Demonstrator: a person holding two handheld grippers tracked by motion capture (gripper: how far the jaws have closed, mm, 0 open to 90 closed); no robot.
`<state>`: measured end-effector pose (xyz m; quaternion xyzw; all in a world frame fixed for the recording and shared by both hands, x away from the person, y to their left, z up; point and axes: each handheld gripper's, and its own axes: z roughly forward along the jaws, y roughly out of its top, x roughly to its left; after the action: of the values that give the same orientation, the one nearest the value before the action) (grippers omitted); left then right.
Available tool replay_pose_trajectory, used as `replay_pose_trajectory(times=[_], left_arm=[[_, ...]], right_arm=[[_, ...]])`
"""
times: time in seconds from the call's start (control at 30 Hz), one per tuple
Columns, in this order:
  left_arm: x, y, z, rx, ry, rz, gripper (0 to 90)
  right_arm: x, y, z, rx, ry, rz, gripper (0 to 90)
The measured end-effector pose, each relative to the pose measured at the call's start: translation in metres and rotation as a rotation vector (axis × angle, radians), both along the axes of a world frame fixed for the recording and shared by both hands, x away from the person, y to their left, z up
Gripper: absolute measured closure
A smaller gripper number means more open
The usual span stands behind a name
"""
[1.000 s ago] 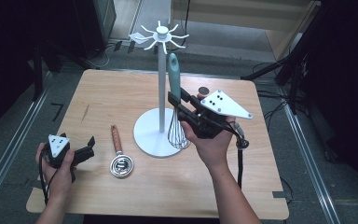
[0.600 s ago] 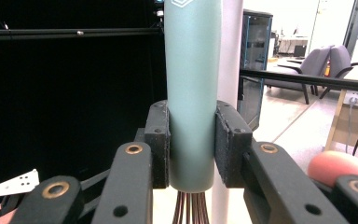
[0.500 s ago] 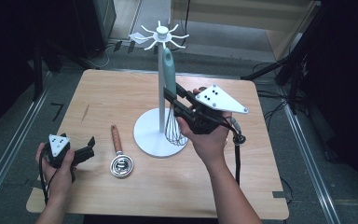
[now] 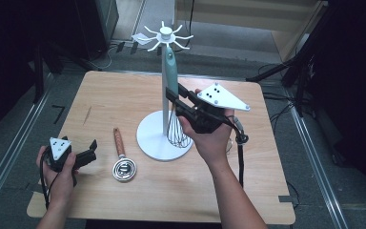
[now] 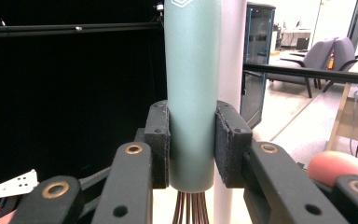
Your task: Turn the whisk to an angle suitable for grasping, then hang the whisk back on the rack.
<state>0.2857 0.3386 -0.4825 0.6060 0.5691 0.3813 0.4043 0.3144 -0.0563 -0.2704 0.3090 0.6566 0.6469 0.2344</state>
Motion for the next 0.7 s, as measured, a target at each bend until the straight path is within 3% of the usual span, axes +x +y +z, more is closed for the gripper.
replay_pose_trajectory(times=[0.17, 0.37, 0.43, 0.7], left_arm=[[-0.001, 0.001, 0.0, -0.003, -0.002, 0.003, 0.0], [0.0, 0.001, 0.0, -0.001, 0.001, 0.002, 0.0], [0.0, 0.001, 0.0, -0.005, -0.002, 0.001, 0.0], [-0.001, 0.0, 0.0, 0.004, -0.001, 0.002, 0.0]], right_arm=[[0.001, -0.002, 0.0, 0.021, 0.011, 0.013, 69.6], [0.0, -0.004, 0.003, 0.034, 0.006, 0.013, 55.2], [0.0, -0.006, 0.004, 0.041, -0.006, 0.014, 54.3], [0.007, -0.019, 0.013, 0.058, -0.028, -0.03, 73.9]])
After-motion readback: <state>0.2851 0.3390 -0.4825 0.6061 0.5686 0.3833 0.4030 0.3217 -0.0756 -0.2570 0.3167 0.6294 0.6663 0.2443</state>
